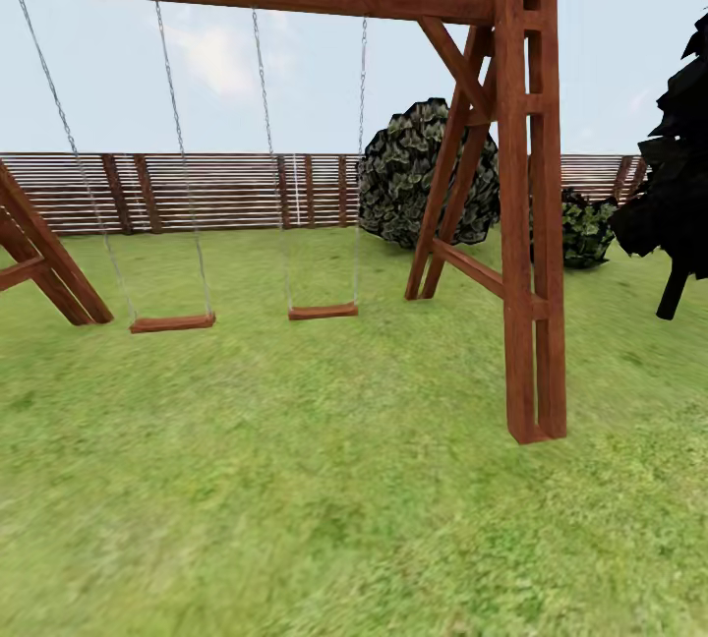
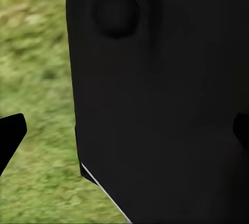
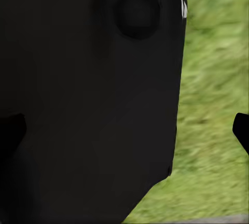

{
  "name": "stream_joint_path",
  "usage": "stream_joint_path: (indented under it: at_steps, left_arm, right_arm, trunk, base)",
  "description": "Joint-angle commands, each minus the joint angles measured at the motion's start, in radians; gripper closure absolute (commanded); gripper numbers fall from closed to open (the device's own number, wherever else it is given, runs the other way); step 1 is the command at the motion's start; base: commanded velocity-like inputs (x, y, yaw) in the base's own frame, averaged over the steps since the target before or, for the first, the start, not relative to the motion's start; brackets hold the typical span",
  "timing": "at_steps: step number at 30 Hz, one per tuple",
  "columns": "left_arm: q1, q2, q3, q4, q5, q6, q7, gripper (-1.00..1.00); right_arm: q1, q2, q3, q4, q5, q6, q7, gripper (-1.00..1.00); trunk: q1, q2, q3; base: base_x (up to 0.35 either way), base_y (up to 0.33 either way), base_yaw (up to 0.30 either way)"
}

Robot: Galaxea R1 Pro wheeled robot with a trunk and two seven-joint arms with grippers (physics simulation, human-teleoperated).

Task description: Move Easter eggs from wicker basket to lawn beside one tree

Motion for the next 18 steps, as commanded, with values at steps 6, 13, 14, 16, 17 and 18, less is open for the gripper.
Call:
stream_joint_path:
  at_steps: [6, 13, 14, 16, 17, 18]
  left_arm:
    - [0.000, -0.028, 0.000, -0.021, 0.001, -0.005, 0.000, -1.00]
    - [0.000, -0.038, 0.004, -0.026, 0.002, -0.004, 0.003, -1.00]
    - [0.000, -0.034, 0.005, -0.026, 0.002, -0.005, 0.004, -1.00]
    - [0.000, -0.022, 0.005, -0.026, 0.002, -0.005, 0.005, -1.00]
    - [0.000, -0.018, 0.006, -0.026, 0.003, -0.005, 0.005, -1.00]
    - [0.000, -0.018, 0.005, -0.026, 0.003, -0.005, 0.005, -1.00]
  right_arm:
    - [-0.004, 0.022, 0.004, -0.017, -0.004, -0.013, -0.006, -1.00]
    - [-0.002, 0.005, 0.003, -0.036, -0.007, -0.052, -0.006, -1.00]
    - [-0.002, 0.005, 0.003, -0.040, -0.007, -0.057, -0.006, -1.00]
    - [-0.002, 0.005, 0.002, -0.042, -0.007, -0.069, -0.007, -1.00]
    - [-0.002, 0.004, 0.002, -0.042, -0.007, -0.074, -0.007, -1.00]
    - [-0.002, 0.004, 0.002, -0.042, -0.007, -0.080, -0.007, -1.00]
  trunk:
    - [-0.015, 0.028, 0.012]
    - [-0.042, 0.077, 0.034]
    - [-0.046, 0.084, 0.037]
    - [-0.054, 0.098, 0.043]
    - [-0.057, 0.105, 0.047]
    - [-0.061, 0.112, 0.050]
  base:
    - [0.000, 0.000, 0.000]
    - [0.000, 0.000, 0.000]
    - [0.000, 0.000, 0.000]
    - [0.000, 0.000, 0.000]
    - [0.000, 0.000, 0.000]
    - [0.000, 0.000, 0.000]
